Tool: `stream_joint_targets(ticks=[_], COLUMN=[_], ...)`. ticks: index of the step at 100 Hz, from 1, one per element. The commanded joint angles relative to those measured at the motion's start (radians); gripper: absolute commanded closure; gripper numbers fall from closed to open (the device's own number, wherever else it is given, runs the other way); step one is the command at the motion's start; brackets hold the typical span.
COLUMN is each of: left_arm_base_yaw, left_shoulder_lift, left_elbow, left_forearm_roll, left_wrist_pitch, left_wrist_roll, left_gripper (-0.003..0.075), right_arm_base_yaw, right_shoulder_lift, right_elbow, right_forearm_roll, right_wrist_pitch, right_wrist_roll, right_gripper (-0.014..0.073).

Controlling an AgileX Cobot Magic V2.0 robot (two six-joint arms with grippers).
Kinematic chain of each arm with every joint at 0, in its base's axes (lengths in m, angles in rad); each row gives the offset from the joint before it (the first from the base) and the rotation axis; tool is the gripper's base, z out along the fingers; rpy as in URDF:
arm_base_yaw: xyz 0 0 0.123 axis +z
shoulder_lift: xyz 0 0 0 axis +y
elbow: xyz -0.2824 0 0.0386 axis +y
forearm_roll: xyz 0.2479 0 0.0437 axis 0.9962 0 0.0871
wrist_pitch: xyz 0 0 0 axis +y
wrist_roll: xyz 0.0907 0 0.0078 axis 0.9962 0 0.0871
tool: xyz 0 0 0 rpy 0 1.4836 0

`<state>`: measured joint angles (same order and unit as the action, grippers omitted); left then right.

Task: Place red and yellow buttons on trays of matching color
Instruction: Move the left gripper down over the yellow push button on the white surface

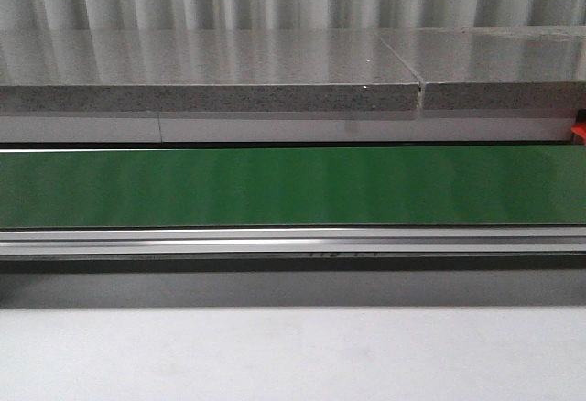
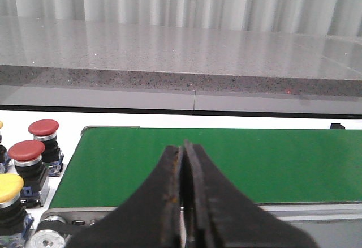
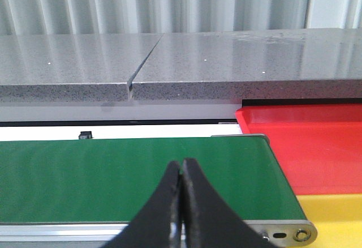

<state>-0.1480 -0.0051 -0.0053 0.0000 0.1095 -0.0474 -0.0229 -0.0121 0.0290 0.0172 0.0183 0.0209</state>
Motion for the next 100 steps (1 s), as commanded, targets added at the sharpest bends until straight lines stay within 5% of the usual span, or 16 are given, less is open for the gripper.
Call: stream_joint_targets(ticks=[1,50,64,100], left_arm_base_yaw=[-0.004,-0.006,-0.006,-0.006], left_shoulder_lift=[-0.040,-0.031,0.052,0.528], left_elbow=[0.052,-0.061,-0.215,-0.774], left_forearm_roll=[0.000,0.008,0.008,0.008], left_wrist_pitch=[-0.078,-0.087,0.055,0.672], left_wrist_roll=[-0.004,-0.004,-0.004,-0.004], left_gripper=[0.0741,0.0741,0.0741,0.0741], right_arm_base_yaw=[-0.001,-0.001,-0.001,-0.001], right_shoulder_lift=[-0.009,-0.009,-0.009,-0.009], right_elbow=[-0.017,-0.017,-0.017,-0.017], right_forearm_roll=[-0.010,-0.010,-0.010,-0.010], right_wrist_pitch=[-0.078,-0.078,-0.078,-0.078], right_wrist_roll=[-0.001,-0.001,-0.001,-0.001], right_gripper=[0.0662,0.0662,0.0662,0.0662])
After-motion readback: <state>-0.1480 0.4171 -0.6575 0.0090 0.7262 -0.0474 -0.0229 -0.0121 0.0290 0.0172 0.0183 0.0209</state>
